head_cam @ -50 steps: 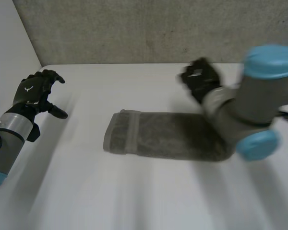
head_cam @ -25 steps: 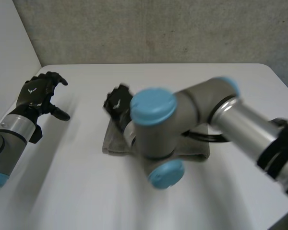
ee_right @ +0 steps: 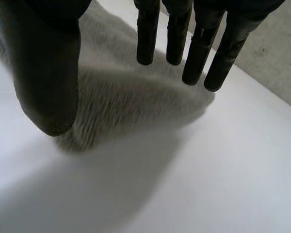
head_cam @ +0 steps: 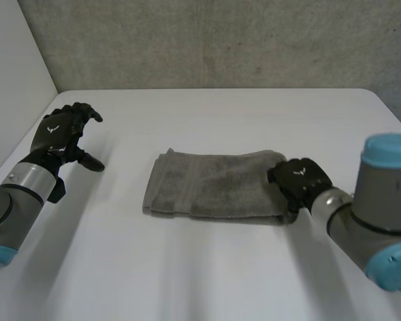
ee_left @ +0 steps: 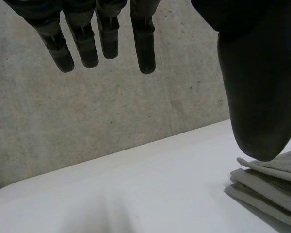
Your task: Fold the towel.
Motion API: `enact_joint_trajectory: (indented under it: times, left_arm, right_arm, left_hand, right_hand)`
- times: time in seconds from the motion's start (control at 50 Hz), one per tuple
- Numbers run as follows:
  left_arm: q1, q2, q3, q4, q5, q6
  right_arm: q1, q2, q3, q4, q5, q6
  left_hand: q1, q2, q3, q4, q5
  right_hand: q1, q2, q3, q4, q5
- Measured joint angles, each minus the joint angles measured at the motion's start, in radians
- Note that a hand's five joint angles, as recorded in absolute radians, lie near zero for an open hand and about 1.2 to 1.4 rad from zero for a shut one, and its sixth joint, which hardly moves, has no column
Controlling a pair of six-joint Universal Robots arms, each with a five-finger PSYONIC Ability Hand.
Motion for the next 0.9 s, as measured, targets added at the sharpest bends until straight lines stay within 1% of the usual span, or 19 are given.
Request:
enact_joint_trajectory:
  times: [0.08, 0.18, 0.26, 0.32, 0.44, 0.54, 0.56, 0.62, 0.66, 0.7, 0.74, 0.82, 0.9]
  left_arm:
    - [-0.001, -0.003, 0.000, 0.000, 0.000, 0.000]
    - [-0.002, -0.004, 0.000, 0.000, -0.001, 0.000]
    - [-0.001, -0.004, -0.001, 0.000, -0.001, 0.000]
    - [-0.001, -0.005, -0.001, 0.001, -0.002, 0.000]
    - [0.000, -0.005, -0.001, 0.002, -0.003, 0.000]
    - [0.000, -0.006, -0.001, 0.002, -0.003, 0.000]
    - [0.000, -0.006, -0.001, 0.002, -0.003, 0.000]
    - [0.000, -0.006, -0.001, 0.002, -0.003, 0.000]
    - [0.000, -0.006, -0.001, 0.001, -0.003, 0.000]
    - [0.000, -0.006, -0.001, 0.001, -0.003, 0.000]
    - [0.000, -0.006, -0.001, 0.001, -0.003, 0.000]
    - [0.000, -0.006, -0.001, 0.001, -0.004, 0.000]
    - [0.000, -0.006, -0.001, 0.002, -0.004, 0.000]
  right_arm:
    - [-0.025, -0.010, 0.079, -0.090, -0.006, 0.007]
    - [-0.039, -0.009, 0.110, -0.164, -0.011, 0.059]
    - [-0.041, -0.004, 0.109, -0.186, -0.035, 0.128]
    - [-0.040, 0.000, 0.105, -0.190, -0.059, 0.177]
    - [-0.038, 0.019, 0.097, -0.187, -0.097, 0.256]
    - [-0.033, 0.037, 0.094, -0.186, -0.105, 0.281]
    - [-0.032, 0.042, 0.094, -0.186, -0.105, 0.283]
    - [-0.029, 0.051, 0.094, -0.186, -0.104, 0.284]
    - [-0.031, 0.055, 0.095, -0.186, -0.101, 0.282]
    - [-0.033, 0.055, 0.097, -0.186, -0.098, 0.280]
    - [-0.038, 0.051, 0.101, -0.185, -0.095, 0.275]
    - [-0.054, 0.037, 0.112, -0.179, -0.095, 0.263]
    - [-0.100, 0.000, 0.136, -0.164, -0.100, 0.222]
  left_hand:
    - [0.000, 0.000, 0.000, 0.000, 0.000]
    - [0.000, 0.000, 0.000, 0.000, 0.000]
    - [0.000, 0.000, 0.000, 0.000, 0.000]
    - [0.000, 0.000, 0.000, 0.000, 0.000]
    - [0.000, 0.000, 0.000, 0.000, 0.000]
    - [0.000, 0.000, 0.000, 0.000, 0.000]
    - [0.000, 0.000, 0.000, 0.000, 0.000]
    - [0.000, 0.000, 0.000, 0.000, 0.000]
    - [0.000, 0.000, 0.000, 0.000, 0.000]
    - [0.000, 0.000, 0.000, 0.000, 0.000]
    - [0.000, 0.000, 0.000, 0.000, 0.000]
    - [0.000, 0.000, 0.000, 0.000, 0.000]
    - [0.000, 0.000, 0.000, 0.000, 0.000]
  right_hand:
    - [0.038, 0.035, 0.033, 0.029, 0.030]
    - [0.101, 0.098, 0.096, 0.088, 0.088]
    - [0.191, 0.192, 0.191, 0.185, 0.174]
    - [0.225, 0.220, 0.229, 0.222, 0.209]
    - [0.233, 0.225, 0.239, 0.232, 0.222]
    - [0.241, 0.233, 0.246, 0.239, 0.231]
    - [0.263, 0.257, 0.267, 0.260, 0.252]
    - [0.456, 0.466, 0.451, 0.438, 0.430]
    - [0.716, 0.718, 0.659, 0.688, 0.684]
    - [0.832, 0.825, 0.756, 0.814, 0.814]
    - [0.860, 0.857, 0.807, 0.870, 0.856]
    - [0.860, 0.857, 0.807, 0.873, 0.856]
    - [0.860, 0.857, 0.807, 0.873, 0.856]
